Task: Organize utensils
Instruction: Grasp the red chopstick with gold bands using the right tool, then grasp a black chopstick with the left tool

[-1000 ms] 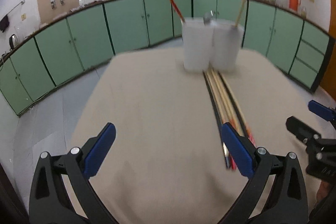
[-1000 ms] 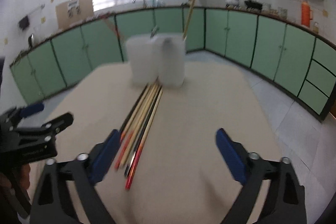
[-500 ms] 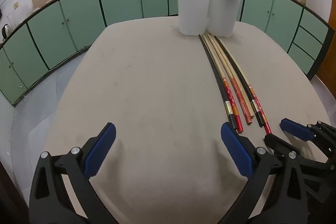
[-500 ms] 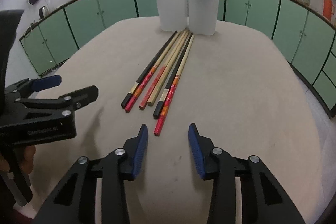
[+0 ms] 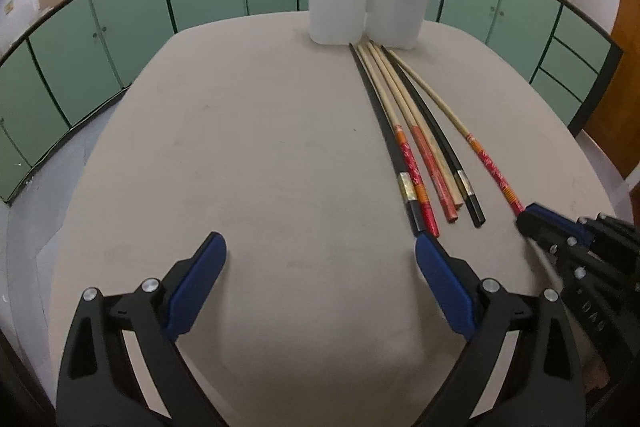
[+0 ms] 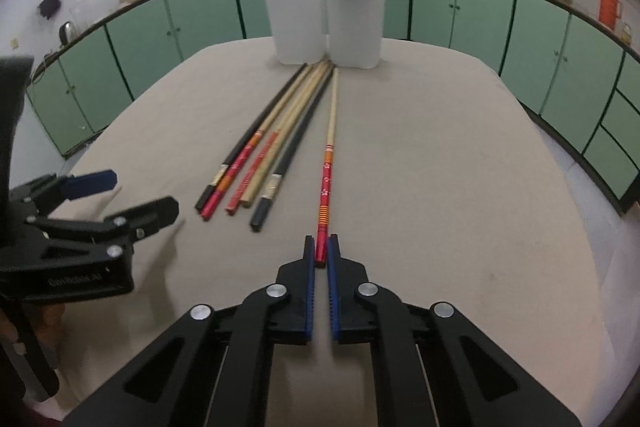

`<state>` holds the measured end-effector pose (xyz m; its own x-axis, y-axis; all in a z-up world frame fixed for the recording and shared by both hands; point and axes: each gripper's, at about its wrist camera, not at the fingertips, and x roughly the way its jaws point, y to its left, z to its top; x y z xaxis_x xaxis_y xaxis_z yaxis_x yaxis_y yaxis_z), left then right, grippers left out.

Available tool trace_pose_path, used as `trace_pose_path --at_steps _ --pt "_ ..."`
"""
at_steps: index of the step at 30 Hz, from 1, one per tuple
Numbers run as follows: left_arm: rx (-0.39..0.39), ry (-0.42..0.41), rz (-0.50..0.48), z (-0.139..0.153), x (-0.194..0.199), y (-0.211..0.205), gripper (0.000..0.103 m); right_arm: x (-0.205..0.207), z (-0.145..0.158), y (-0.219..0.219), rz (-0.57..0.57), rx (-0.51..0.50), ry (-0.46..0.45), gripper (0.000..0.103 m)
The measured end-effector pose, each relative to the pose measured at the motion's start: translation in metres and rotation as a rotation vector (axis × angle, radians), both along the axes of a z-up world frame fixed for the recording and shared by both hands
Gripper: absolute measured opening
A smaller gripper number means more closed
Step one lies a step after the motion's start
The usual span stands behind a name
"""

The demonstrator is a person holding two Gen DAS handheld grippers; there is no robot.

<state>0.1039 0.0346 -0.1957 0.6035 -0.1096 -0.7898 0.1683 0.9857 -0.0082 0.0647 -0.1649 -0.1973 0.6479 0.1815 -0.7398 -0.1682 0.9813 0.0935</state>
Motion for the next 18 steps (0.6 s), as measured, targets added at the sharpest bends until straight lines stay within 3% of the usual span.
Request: trace_pose_path --at_steps 11,14,18 --pt "0.023 0.006 -0.014 -0.006 0.007 -0.016 0.092 0.002 -0.002 -0.005 -0.002 0.027 0.001 0.006" --pt "-0.007 0.009 -0.024 -0.003 0.007 -0.019 0.087 0.003 -0.002 -0.004 0.001 0.028 0.0 0.006" --pt "0.018 0.004 -0.03 -0.005 0.008 -0.024 0.082 0.003 -0.002 -0.004 0.0 0.034 0.001 0.006"
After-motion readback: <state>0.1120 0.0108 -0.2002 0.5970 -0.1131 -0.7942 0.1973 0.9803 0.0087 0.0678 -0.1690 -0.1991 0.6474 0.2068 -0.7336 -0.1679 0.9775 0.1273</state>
